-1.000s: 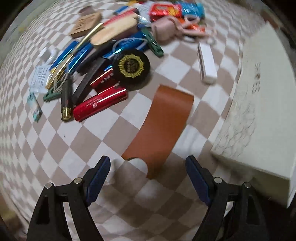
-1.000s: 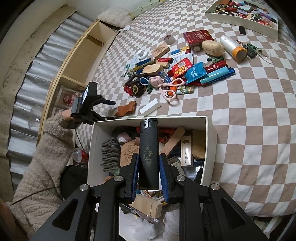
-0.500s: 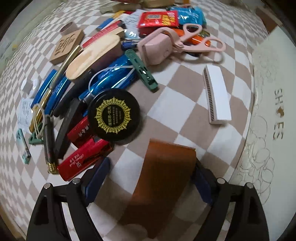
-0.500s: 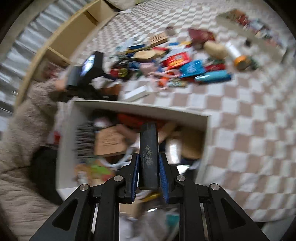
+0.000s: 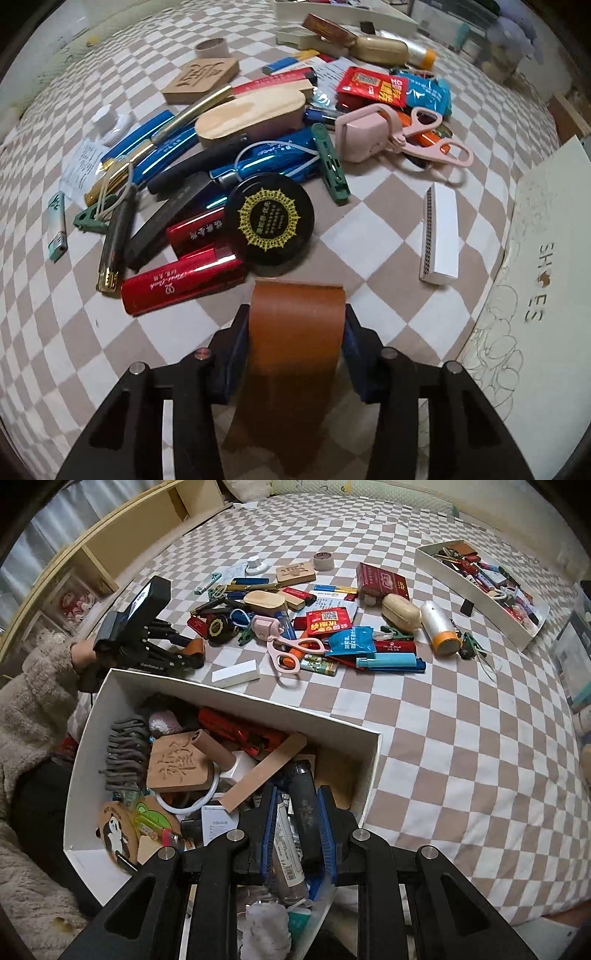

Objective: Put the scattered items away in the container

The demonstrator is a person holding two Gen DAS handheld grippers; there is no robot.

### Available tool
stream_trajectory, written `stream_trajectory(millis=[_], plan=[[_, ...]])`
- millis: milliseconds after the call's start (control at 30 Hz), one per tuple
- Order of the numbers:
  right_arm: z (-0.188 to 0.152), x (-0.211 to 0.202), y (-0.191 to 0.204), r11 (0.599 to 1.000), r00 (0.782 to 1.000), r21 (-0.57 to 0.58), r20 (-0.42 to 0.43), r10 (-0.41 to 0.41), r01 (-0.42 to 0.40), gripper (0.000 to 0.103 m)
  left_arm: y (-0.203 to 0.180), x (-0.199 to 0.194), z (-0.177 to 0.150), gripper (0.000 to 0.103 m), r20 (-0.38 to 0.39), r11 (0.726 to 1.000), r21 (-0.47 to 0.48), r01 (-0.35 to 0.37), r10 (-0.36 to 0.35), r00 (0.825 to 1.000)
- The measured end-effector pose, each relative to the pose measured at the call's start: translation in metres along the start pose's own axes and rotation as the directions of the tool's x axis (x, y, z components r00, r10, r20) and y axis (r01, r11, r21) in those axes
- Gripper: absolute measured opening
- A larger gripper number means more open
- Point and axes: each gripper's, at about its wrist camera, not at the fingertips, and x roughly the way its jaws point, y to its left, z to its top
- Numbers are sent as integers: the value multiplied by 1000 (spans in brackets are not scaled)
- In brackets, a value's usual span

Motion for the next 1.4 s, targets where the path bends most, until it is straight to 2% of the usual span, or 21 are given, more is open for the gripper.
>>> stream_trajectory(millis=[200,333,433,533,633,833,967,1100,1167,1233,1300,1400], plan=[[1,-4,3,1000,1000,0,15,20,-20,22,3,-20,-21,45,47,996,-91,22,-18,999],[2,-6,2,999,999,14,29,41,-41,22,-9,-44,-21,45,96,990,-139,25,-11,995],[3,-9,3,999,998,17,42,51,-52,22,-7,-61,-18,45,152,986,-166,16,9,988],[3,-12,1,998,997,22,53,63,-65,22,-7,-87,-21,45,201,981,-194,-20,60,978],[4,-14,-2,996,995,34,66,78,-80,22,-9,-113,-18,45,266,976,-218,-20,79,961],[5,-20,-7,991,989,59,97,115,-121,22,-32,-184,-27,45,415,971,-239,21,82,906],[5,-22,-11,987,986,72,106,132,-140,22,-58,-216,-34,45,482,972,-211,104,11,876],[3,-23,-12,985,983,75,112,146,-155,22,-88,-235,-41,45,510,975,-151,164,-65,858],[2,-23,-13,984,982,76,113,152,-161,22,-107,-237,-42,45,499,974,-105,200,-123,858],[2,-23,-13,983,981,77,111,159,-168,22,-130,-233,-42,45,459,970,-45,238,-191,868],[2,-22,-13,982,981,78,107,163,-172,22,-152,-220,-41,45,397,966,9,259,-241,885],[2,-21,-12,982,980,73,102,168,-176,22,-186,-194,-42,45,288,961,91,260,-276,917]])
